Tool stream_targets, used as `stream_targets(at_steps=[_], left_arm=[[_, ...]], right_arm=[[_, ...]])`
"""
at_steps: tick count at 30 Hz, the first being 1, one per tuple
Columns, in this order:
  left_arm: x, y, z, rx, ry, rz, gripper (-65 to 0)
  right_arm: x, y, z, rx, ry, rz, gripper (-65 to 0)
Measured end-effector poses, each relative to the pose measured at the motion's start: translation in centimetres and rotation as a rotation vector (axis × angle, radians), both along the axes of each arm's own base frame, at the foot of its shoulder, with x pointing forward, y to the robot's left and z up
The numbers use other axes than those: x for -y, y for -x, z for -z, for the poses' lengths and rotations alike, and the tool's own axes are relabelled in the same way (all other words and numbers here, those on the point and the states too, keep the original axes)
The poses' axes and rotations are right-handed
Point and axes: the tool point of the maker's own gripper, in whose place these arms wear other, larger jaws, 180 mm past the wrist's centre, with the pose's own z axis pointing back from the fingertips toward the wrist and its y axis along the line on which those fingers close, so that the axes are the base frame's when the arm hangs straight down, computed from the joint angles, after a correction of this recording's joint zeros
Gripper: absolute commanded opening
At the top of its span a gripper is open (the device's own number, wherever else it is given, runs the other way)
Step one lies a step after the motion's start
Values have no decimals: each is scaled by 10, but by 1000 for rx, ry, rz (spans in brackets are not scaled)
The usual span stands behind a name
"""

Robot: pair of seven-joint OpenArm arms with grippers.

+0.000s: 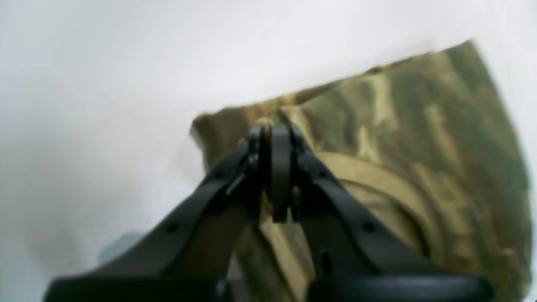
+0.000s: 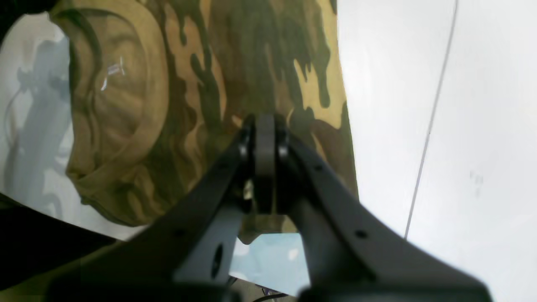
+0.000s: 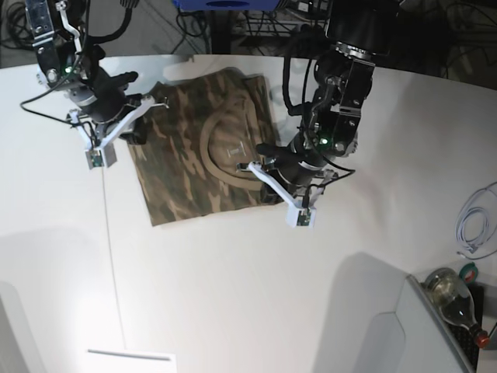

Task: Layout the t-shirt on the table in an organized manner, then fold the t-shirt properly
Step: 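Grasp the folded shirt edges with both grippers and straighten them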

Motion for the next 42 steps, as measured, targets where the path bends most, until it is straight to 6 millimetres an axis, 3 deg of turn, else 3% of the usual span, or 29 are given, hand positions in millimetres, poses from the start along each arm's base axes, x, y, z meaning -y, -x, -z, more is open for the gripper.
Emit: stream_targets(at_steps=[3, 8, 13, 17, 26, 32, 35, 37, 39, 42], left_arm=[[3, -5, -15, 30, 5, 9, -650], [1, -7, -17, 12, -1, 13, -650], [-3, -18, -7, -15, -16, 7, -650], [-6, -11, 8, -56, -23, 3, -650], [-6, -13, 7, -54, -23, 2, -637], [-6, -16, -3, -28, -22, 1, -165], [-14, -27, -31, 64, 17, -44, -12], [-28, -28, -51, 141, 30, -96, 0], [-39, -14, -62, 179, 20, -118, 0], [-40, 23, -49, 133, 20, -121, 0]], right_arm=[[0, 0, 0, 0, 0, 0, -650], [0, 0, 0, -1, 0, 0, -650], [-1, -1, 0, 2, -1, -3, -650], [-1, -1, 0, 2, -2, -3, -650], [-1, -1, 0, 1, -2, -3, -650], [-2, 1, 0, -2, -2, -4, -650], [-2, 4, 2, -8, -3, -3, -650], [-2, 7, 3, -14, -2, -5, -650], [-6, 9, 2, -9, -8, -36, -650], [-10, 11, 0, -3, -24, -61, -650]])
